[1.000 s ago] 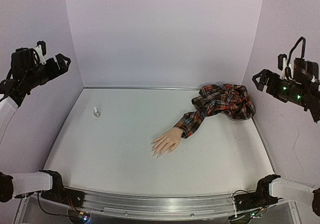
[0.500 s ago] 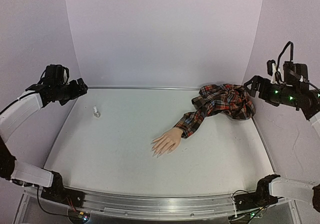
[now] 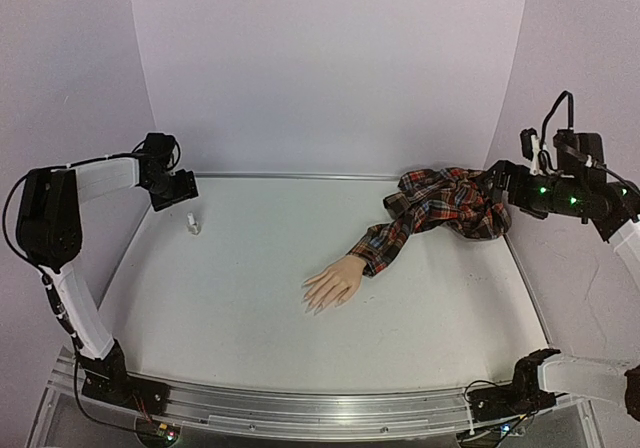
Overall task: Paint the nails
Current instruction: Pick up the nail polish bottle from the corner of the board.
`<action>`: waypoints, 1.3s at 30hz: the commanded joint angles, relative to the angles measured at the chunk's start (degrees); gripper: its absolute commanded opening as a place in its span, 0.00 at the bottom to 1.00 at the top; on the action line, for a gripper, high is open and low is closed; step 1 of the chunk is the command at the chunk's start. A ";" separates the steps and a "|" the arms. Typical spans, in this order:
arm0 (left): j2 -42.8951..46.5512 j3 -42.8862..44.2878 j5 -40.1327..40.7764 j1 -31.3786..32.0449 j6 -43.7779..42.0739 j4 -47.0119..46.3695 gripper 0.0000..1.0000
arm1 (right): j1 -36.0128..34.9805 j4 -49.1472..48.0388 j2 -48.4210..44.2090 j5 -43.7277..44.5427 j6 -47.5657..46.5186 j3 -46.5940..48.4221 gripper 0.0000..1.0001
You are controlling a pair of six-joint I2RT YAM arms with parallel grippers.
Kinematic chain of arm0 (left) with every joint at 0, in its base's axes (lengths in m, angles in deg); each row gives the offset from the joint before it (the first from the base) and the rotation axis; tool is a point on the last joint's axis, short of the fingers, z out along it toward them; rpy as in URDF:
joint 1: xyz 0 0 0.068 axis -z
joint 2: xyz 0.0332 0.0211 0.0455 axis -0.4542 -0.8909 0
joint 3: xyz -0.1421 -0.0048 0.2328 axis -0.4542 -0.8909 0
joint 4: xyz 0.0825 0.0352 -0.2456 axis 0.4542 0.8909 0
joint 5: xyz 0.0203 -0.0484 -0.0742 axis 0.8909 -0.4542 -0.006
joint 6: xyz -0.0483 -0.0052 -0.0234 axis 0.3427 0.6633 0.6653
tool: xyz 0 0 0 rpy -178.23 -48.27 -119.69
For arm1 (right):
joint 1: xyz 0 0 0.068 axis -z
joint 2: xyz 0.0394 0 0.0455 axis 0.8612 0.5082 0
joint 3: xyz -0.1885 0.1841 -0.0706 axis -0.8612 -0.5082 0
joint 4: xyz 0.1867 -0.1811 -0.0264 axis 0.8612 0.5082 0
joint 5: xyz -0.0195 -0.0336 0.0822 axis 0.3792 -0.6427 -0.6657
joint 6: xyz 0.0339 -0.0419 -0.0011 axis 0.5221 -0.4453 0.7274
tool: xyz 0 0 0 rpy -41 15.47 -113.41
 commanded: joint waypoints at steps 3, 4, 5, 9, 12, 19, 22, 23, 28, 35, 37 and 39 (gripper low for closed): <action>-8.78 9.92 -0.07 -0.80 -2.09 5.15 0.67 | 0.29 -2.53 -0.12 -1.71 -1.16 -0.70 0.98; -9.57 10.42 0.07 -0.74 -2.39 5.35 0.66 | 0.28 -2.56 -0.08 -1.82 -1.16 -0.71 0.98; -10.49 10.90 0.04 -0.80 -2.75 5.91 0.66 | 0.27 -2.58 -0.07 -1.93 -1.16 -0.77 0.98; -13.01 12.27 -0.71 -0.84 -4.39 8.59 0.58 | 0.31 -2.72 0.02 -2.45 -1.40 -0.88 0.98; -12.77 10.84 -0.96 -0.86 -4.64 8.47 0.56 | 0.27 -2.91 0.28 -2.64 -1.42 -0.92 0.98; -13.17 9.75 -1.13 -0.67 -4.92 7.19 0.43 | 0.27 -3.57 0.99 -3.66 -0.73 -1.16 0.98; -14.15 11.09 -1.34 -0.62 -4.99 7.61 0.35 | 0.27 -3.57 1.12 -3.79 -0.64 -1.12 0.98; -14.29 11.20 -1.29 -0.50 -4.99 7.75 0.35 | 0.29 -3.56 1.16 -3.80 -0.60 -1.10 0.98; -13.68 10.51 0.04 0.16 -5.31 7.77 0.31 | 0.27 -3.69 1.32 -4.08 -0.43 -1.23 0.98; -14.45 11.10 0.54 0.30 -5.44 8.24 0.25 | 0.28 -3.86 1.99 -4.91 -0.28 -1.28 0.98; -14.63 11.14 0.70 0.46 -5.47 8.42 0.23 | 0.30 -3.85 1.85 -4.84 -0.30 -1.32 0.98; -14.52 11.14 1.04 0.62 -5.53 8.41 0.20 | 0.28 -3.84 1.68 -4.75 -0.36 -1.32 0.98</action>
